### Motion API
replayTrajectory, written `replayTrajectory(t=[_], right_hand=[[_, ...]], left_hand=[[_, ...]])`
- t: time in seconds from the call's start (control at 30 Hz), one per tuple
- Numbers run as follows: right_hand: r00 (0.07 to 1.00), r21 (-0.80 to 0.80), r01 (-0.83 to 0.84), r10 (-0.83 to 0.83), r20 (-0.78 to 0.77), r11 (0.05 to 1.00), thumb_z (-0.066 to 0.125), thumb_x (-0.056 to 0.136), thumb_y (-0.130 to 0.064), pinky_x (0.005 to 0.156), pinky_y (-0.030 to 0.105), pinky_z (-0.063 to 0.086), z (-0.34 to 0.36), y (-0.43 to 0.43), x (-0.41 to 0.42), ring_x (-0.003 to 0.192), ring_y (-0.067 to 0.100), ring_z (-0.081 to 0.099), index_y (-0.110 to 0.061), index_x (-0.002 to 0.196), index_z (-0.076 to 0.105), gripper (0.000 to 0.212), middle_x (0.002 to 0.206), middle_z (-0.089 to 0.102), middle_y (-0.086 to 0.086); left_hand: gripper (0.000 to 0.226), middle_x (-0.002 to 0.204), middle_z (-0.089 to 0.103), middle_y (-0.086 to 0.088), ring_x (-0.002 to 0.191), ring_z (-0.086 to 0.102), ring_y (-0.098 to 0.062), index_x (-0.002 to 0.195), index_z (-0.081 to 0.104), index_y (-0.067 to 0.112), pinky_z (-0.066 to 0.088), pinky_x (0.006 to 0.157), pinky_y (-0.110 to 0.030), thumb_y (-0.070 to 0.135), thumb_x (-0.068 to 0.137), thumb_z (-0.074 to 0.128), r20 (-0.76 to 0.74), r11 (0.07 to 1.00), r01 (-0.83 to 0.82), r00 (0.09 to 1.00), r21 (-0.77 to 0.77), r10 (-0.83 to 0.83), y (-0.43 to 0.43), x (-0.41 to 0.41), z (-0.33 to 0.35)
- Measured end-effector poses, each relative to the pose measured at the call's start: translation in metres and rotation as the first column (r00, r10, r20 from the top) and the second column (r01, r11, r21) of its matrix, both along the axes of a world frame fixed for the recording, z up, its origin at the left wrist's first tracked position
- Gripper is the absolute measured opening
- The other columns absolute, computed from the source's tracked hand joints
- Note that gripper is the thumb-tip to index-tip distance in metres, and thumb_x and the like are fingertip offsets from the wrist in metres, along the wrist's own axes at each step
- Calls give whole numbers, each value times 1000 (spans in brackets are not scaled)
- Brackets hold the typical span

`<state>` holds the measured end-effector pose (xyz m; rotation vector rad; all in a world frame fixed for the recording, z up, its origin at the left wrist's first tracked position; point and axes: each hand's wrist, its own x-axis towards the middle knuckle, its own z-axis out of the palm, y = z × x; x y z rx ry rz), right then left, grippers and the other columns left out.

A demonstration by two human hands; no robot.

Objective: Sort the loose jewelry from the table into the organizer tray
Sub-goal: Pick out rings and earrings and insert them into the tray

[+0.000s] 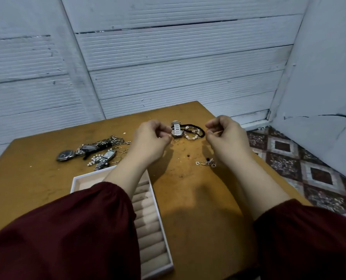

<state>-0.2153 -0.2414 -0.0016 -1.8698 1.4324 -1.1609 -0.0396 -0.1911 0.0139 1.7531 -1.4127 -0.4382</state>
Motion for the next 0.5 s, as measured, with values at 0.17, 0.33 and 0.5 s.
replayTrajectory(t=[0.17, 0.33, 0.5], right_hand=[[998, 1, -14, 14, -61, 1000, 59, 84, -15, 78, 33, 52, 3, -27, 34, 86, 13, 63, -28, 89, 61, 14, 86, 65, -11], [980, 37, -47, 53, -190, 998, 60, 82, -13, 77, 33, 52, -4, -42, 63, 87, 18, 65, -30, 82, 63, 17, 88, 70, -6], [913, 34, -88, 94, -397, 996, 63, 84, -19, 79, 33, 51, -15, -40, 80, 95, 23, 63, -29, 88, 70, 13, 95, 71, -3]], left_hand=[[25, 74, 64, 5, 73, 67, -18, 79, 61, 26, 53, 72, -30, 3, 86, 58, -42, 999, -30, 999, -14, 29, -17, 20, -2], [21, 77, 65, 3, 80, 64, -19, 80, 63, 26, 50, 72, -30, 7, 86, 58, 44, 996, -86, 995, -4, 86, -26, 47, -4], [17, 81, 66, 3, 73, 58, -13, 84, 68, 24, 39, 62, -20, 9, 85, 60, 170, 992, -118, 979, 39, 110, -27, 67, -2]])
